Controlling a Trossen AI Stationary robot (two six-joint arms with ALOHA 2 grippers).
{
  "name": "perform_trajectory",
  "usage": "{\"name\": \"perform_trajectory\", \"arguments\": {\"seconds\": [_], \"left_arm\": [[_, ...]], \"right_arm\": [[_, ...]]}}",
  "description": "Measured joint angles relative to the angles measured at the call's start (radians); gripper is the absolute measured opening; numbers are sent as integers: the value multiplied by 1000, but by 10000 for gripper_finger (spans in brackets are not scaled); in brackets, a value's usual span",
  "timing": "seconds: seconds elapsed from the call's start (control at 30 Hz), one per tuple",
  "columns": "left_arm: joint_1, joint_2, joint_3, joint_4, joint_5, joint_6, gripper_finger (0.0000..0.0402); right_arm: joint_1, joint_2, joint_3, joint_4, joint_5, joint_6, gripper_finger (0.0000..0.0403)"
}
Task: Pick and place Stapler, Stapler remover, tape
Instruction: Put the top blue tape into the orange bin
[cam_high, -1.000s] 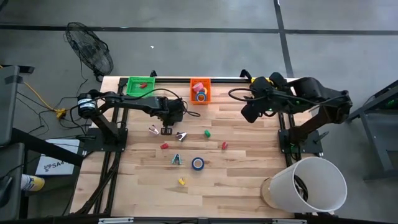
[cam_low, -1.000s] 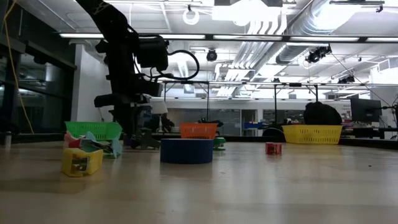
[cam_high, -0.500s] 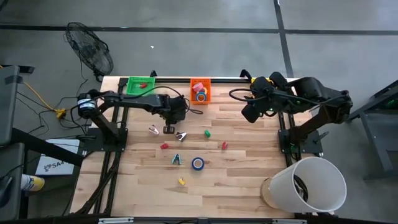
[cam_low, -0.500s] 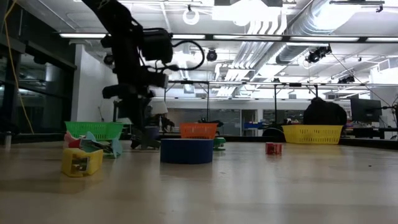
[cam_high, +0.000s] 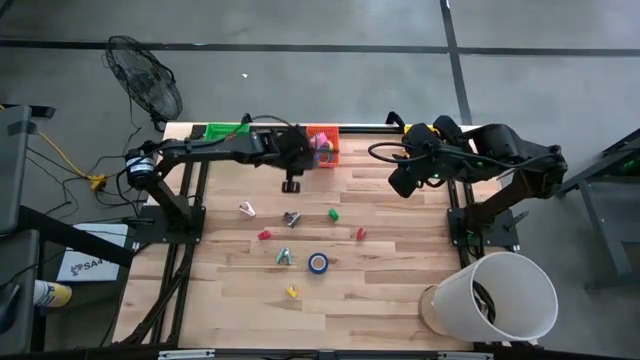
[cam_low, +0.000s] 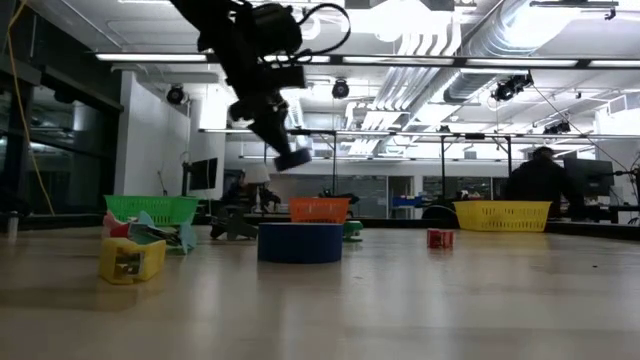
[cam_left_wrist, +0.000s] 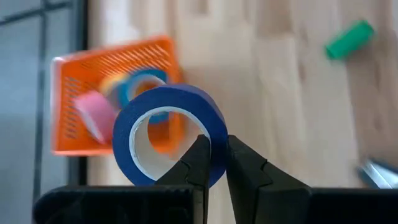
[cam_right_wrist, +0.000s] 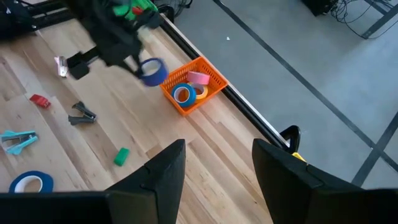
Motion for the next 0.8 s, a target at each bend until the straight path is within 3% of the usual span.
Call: {"name": "perform_trajectory", "arguments": {"seconds": [0.2, 0.57, 0.8], "left_arm": [[81, 60, 67, 81, 55, -37, 28], [160, 243, 169, 79, 206, -152, 28], [170, 277, 181, 80, 189, -203, 29]], "right_arm": [[0, 0, 0, 0, 0, 0, 178], [0, 0, 0, 0, 0, 17, 178], [0, 0, 0, 0, 4, 19, 178]]}}
